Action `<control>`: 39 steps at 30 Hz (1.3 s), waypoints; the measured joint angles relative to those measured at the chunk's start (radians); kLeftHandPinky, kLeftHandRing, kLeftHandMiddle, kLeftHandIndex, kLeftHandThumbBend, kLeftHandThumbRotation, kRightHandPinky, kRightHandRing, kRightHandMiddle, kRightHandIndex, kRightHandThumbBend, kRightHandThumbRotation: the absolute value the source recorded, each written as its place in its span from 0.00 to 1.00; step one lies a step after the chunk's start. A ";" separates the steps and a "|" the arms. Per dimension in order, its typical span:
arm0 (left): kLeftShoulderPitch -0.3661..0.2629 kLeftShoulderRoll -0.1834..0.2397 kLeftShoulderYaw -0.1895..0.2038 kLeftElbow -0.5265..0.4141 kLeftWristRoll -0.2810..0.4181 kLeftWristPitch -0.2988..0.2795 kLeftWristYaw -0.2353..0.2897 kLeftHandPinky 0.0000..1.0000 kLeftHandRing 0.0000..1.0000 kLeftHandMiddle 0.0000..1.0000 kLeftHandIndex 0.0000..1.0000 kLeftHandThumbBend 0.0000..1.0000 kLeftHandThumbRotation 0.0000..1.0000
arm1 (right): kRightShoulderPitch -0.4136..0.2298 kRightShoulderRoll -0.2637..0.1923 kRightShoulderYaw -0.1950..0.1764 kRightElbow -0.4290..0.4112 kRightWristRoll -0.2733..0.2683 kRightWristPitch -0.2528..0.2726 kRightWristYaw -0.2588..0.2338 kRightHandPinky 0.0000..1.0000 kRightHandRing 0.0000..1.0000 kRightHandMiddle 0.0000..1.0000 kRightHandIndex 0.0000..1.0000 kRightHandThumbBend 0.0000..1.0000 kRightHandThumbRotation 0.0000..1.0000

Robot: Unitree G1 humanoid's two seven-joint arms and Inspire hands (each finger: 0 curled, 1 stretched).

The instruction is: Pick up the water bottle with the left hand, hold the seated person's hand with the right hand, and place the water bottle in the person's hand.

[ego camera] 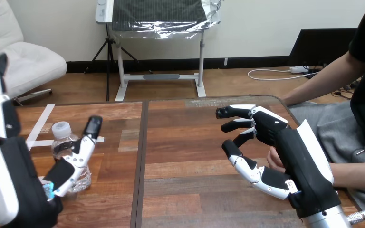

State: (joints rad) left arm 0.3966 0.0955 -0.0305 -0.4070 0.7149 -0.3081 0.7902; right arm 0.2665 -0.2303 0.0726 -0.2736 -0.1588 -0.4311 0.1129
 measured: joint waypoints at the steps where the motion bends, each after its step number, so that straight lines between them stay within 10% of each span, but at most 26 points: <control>1: -0.004 0.001 0.002 0.010 -0.003 0.002 -0.007 1.00 0.99 0.96 0.94 0.76 0.36 | 0.000 0.000 0.000 0.000 0.000 0.000 0.000 0.51 0.67 0.75 0.70 0.33 0.00; 23: -0.172 0.001 0.032 0.297 -0.179 0.168 -0.267 0.87 0.93 0.96 0.98 0.88 0.46 | -0.002 -0.002 0.001 0.000 0.002 0.002 0.006 0.51 0.67 0.74 0.69 0.35 0.00; 39: -0.235 -0.021 0.032 0.370 -0.197 0.244 -0.302 0.85 0.93 0.96 0.99 0.95 0.53 | -0.002 -0.007 0.001 0.000 0.003 0.002 0.012 0.51 0.68 0.74 0.69 0.36 0.00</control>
State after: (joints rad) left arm 0.1615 0.0742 0.0014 -0.0370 0.5180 -0.0645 0.4881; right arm 0.2646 -0.2373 0.0736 -0.2734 -0.1555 -0.4291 0.1248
